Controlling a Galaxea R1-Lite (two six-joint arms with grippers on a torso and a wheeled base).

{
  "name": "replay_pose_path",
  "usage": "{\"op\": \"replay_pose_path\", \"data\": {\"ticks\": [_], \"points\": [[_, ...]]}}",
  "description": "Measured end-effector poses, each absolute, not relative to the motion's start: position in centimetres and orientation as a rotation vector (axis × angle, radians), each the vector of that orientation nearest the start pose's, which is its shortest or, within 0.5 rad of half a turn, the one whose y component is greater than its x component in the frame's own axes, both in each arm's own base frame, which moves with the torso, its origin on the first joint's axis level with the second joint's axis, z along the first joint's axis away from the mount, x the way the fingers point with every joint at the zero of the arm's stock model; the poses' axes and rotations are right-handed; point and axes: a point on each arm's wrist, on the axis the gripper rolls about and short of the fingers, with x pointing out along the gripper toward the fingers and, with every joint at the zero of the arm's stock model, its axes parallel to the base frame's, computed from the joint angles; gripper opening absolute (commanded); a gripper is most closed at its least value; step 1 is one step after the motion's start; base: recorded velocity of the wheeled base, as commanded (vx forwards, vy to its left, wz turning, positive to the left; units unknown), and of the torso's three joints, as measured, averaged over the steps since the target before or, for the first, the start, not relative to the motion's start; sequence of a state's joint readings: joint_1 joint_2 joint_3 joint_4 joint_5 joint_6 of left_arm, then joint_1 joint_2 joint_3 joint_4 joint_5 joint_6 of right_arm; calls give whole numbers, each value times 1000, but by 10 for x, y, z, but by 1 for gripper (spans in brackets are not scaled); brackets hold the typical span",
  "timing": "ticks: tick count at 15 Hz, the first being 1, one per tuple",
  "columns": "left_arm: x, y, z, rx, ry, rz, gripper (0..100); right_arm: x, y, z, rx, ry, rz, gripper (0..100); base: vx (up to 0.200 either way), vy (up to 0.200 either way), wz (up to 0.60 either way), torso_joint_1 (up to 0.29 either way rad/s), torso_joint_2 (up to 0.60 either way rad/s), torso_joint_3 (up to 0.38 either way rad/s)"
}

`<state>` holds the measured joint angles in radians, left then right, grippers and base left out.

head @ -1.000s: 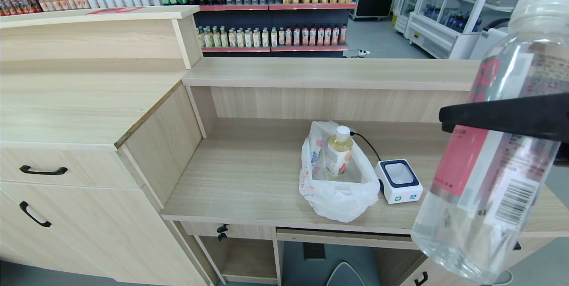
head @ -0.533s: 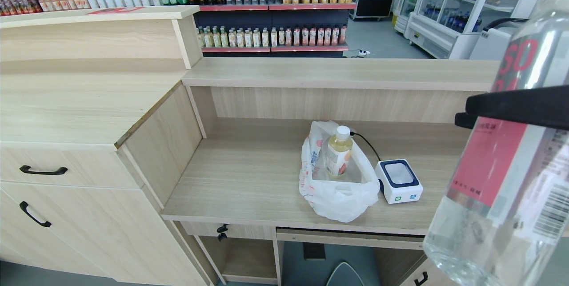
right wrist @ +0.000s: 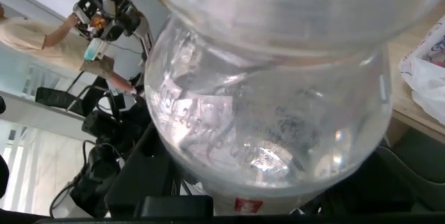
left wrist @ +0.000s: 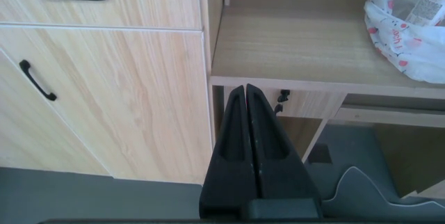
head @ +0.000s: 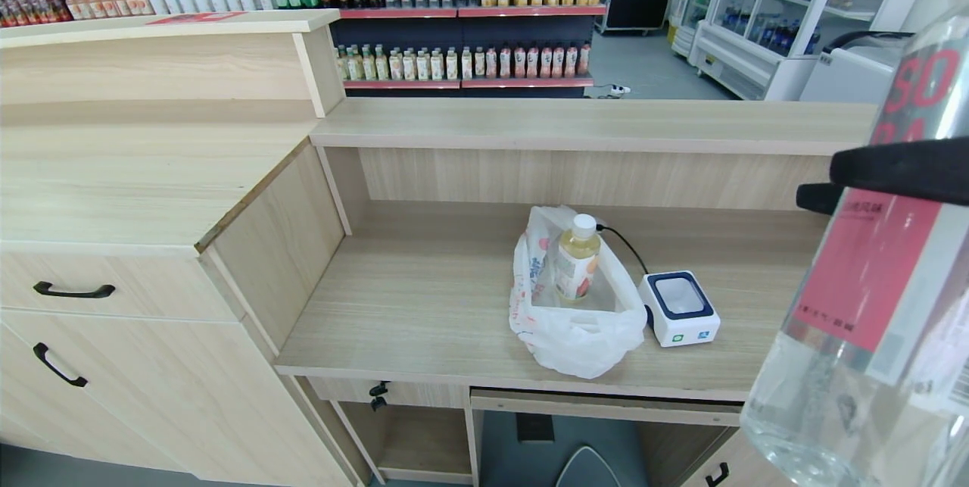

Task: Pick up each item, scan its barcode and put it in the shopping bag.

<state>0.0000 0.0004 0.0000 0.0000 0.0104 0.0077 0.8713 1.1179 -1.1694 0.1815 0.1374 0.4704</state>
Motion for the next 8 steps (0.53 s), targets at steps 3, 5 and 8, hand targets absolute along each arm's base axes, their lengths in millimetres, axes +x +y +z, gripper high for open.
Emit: {"op": "replay_pose_path", "data": {"ticks": [3,5,8], "points": [[-23,0,75,8,0,10,0,87,109,341,381,359,964,0,0,0,0,0,0,0],[-23,0,75,8,0,10,0,85,109,342,381,361,988,0,0,0,0,0,0,0],[-23,0,75,8,0,10,0,83,108,341,380,367,1003,0,0,0,0,0,0,0]]}}
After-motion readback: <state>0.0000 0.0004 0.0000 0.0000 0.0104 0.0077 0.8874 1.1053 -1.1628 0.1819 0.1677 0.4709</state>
